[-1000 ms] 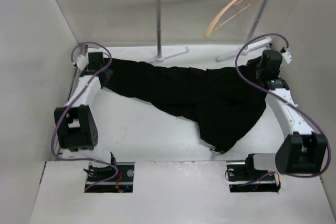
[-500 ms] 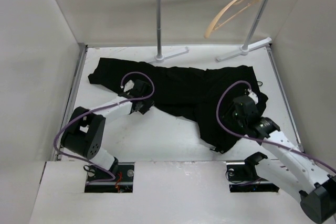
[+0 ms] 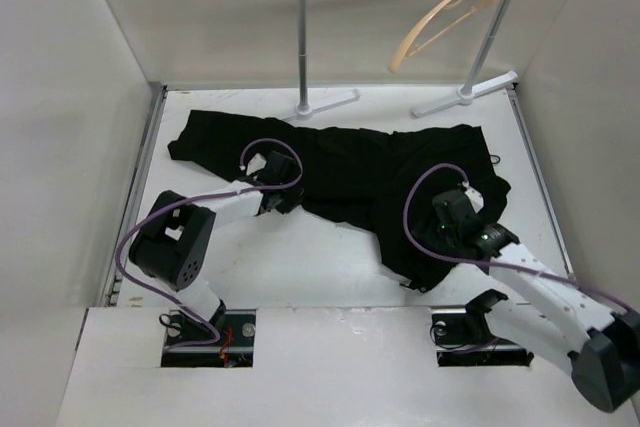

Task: Place the trousers on the hanger
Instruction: Flatten out the trousers at the center of the board.

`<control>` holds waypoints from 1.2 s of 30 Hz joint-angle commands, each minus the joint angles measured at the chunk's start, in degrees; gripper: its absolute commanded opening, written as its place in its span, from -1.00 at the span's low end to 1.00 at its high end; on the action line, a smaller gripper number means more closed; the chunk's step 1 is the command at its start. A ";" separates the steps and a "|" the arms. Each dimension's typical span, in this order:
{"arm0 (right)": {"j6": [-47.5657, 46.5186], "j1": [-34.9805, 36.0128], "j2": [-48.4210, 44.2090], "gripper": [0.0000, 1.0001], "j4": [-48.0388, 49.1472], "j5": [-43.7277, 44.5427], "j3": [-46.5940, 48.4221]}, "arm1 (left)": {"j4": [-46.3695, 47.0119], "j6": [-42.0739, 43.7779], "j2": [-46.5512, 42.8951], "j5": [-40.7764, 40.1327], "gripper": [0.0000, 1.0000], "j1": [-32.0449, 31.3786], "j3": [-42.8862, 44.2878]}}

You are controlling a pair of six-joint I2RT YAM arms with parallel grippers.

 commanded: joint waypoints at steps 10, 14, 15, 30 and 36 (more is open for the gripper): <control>-5.23 -11.06 20.16 0.29 11.48 1.77 5.75 | -31.96 -0.73 -28.34 -10.30 -0.94 -5.23 3.84; -5.58 -12.82 23.86 0.29 13.59 1.16 6.72 | -40.50 -0.55 -31.96 -10.47 -0.92 -5.86 3.59; -5.58 -13.08 24.12 0.29 14.12 0.72 6.72 | -41.91 -0.38 -32.48 -10.47 -0.92 -5.42 2.71; -6.72 -19.93 24.74 0.40 17.55 -1.30 5.31 | -77.13 3.84 -42.06 -18.60 -0.98 -2.08 19.32; -6.37 -21.08 19.83 0.44 16.94 -1.83 3.38 | -80.78 3.93 -49.00 -42.71 -0.98 9.76 14.58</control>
